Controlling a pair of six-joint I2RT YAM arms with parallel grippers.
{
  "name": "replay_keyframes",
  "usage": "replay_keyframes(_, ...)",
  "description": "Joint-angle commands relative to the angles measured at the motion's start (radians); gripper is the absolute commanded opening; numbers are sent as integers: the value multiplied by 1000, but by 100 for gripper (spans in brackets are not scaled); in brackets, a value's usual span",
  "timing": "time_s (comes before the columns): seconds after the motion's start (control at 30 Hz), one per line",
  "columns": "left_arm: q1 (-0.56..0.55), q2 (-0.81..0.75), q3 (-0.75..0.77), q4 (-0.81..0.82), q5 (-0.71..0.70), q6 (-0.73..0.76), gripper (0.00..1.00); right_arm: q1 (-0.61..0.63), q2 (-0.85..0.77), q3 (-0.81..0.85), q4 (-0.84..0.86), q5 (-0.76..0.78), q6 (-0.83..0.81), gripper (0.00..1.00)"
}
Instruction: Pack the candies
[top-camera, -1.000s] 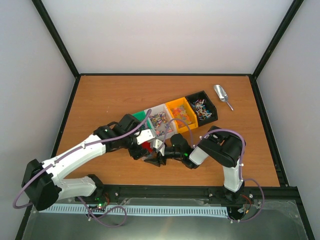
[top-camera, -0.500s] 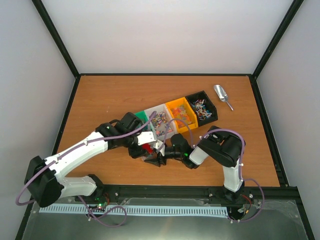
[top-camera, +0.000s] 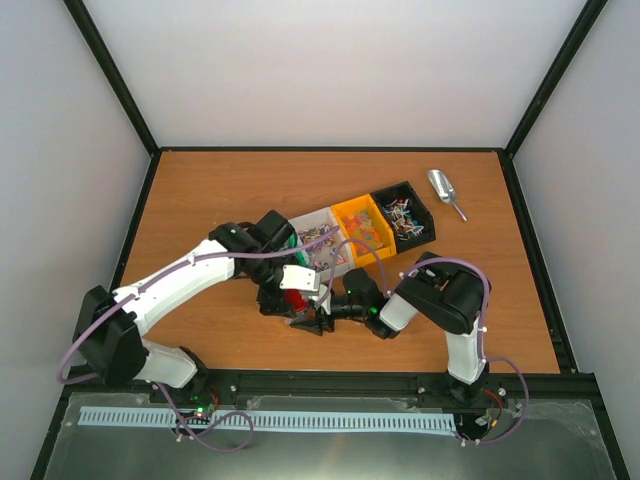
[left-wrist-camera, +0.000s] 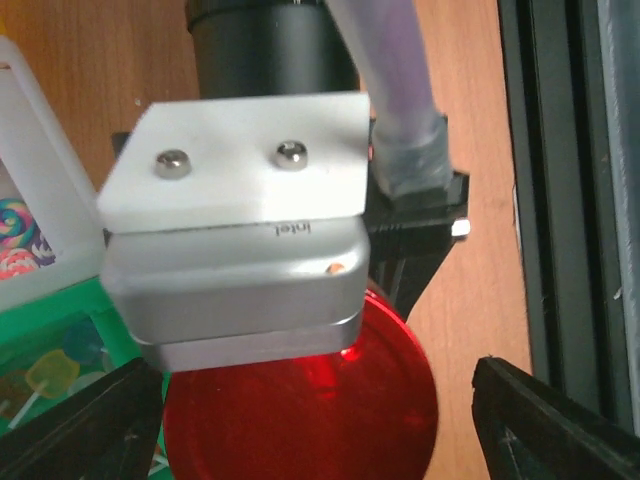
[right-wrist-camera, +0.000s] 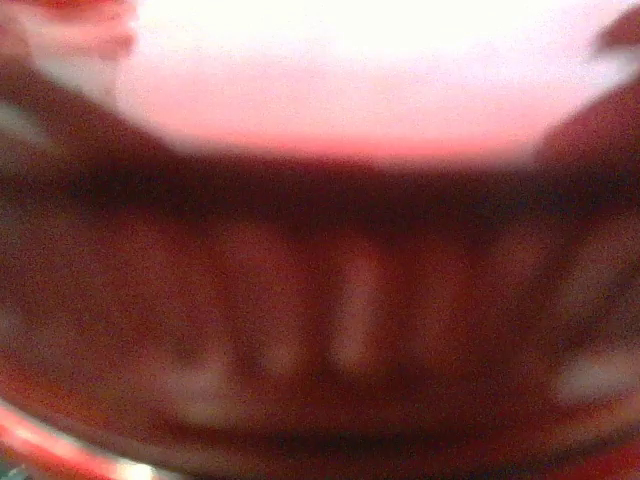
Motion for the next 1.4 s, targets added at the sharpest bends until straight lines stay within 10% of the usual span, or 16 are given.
replay_keyframes(0.0,5,-86,-4,48,51,-172,90,9,36,-24,-97,55,-5,26)
replay_keyframes(0.57,-20,-208,-211,296,-99,-635,89,9,37,-13,-94,109,16,25)
replay_keyframes(1.37,-27,-187,-199,213,-13,-344,51,9,41,-13,-102,56,6,24)
